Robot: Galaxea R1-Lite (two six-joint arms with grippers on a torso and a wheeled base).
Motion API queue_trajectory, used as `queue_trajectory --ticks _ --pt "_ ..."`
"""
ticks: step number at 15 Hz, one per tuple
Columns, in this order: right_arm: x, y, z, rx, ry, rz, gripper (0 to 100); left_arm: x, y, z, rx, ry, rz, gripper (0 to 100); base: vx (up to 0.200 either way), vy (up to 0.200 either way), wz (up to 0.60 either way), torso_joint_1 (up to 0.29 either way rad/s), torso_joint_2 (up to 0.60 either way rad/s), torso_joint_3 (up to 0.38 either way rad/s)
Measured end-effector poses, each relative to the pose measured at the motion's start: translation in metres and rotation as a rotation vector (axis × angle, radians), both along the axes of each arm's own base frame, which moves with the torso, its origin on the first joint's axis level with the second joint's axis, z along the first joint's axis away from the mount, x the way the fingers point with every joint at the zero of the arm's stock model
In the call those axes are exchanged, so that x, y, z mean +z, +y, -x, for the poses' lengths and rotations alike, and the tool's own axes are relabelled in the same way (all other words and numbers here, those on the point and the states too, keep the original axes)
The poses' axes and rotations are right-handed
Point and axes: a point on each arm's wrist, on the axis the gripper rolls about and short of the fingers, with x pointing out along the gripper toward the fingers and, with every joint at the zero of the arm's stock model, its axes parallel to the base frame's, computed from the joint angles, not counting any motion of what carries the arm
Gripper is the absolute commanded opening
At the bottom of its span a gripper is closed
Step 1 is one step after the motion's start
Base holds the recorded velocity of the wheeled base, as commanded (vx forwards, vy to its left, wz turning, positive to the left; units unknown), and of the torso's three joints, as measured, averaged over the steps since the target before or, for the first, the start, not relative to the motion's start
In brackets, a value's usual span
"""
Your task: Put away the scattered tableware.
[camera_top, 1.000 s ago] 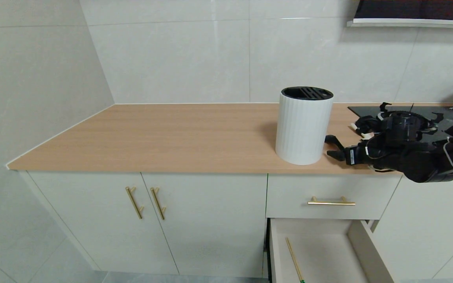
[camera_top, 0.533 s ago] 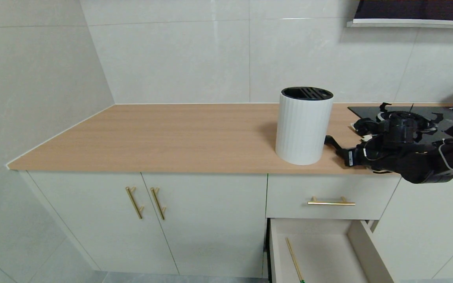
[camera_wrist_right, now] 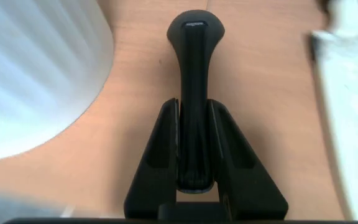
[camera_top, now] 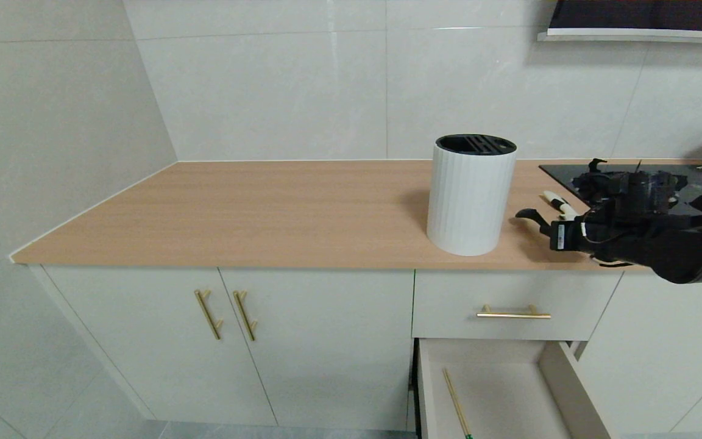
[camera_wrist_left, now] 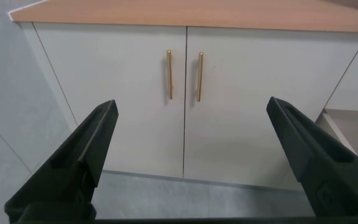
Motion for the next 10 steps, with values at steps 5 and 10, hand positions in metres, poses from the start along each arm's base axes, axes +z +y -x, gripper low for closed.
queue_trajectory --ticks 5,10 --pt "0.041 0.003 0.097 -0.009 0.172 -0.034 0 0.000 0.000 0.000 0.000 0.000 0.000 100 0.000 0.000 0.00 0.000 0.00 0.000" --pt "0.043 0.021 0.188 0.112 0.216 -0.032 0 0.000 0.000 0.000 0.000 0.000 0.000 100 0.000 0.000 0.00 0.000 0.00 0.000"
